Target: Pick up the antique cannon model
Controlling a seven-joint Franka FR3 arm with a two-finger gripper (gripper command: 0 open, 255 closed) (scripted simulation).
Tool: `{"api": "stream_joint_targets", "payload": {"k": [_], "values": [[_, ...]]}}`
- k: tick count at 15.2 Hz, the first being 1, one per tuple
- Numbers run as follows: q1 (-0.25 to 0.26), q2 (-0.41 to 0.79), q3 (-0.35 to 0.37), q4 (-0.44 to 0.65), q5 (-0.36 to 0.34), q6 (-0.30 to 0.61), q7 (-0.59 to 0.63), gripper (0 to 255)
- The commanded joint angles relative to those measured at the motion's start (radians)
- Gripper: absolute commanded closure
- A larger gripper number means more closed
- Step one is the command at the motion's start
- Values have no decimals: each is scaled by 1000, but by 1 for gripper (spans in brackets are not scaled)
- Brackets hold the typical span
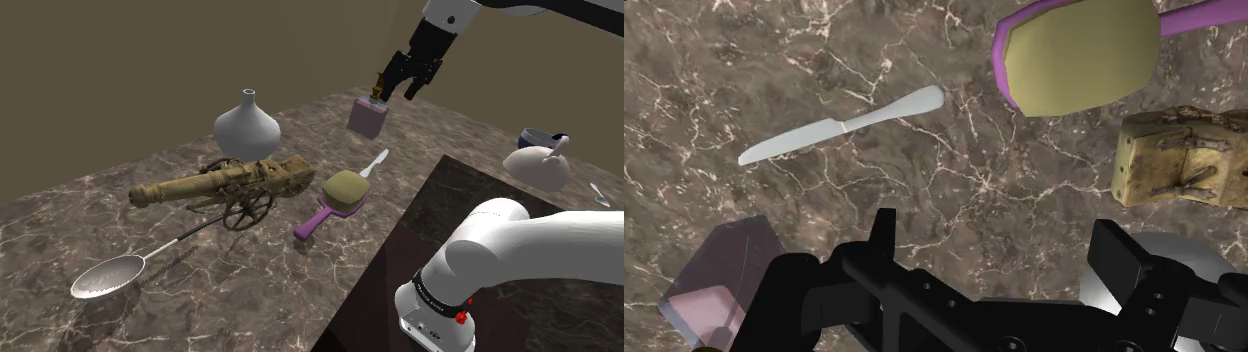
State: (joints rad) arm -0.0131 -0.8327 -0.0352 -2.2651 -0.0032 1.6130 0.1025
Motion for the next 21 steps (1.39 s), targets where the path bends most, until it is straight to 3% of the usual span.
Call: {"api": "stream_joint_targets", "payload": {"k": [1, 11, 21], "values": [[0, 0, 0, 0, 0, 0, 0, 0], [-45, -97, 283, -88, 192, -45, 489, 0], [-126, 0, 590, 8, 394, -29, 983, 0]]}}
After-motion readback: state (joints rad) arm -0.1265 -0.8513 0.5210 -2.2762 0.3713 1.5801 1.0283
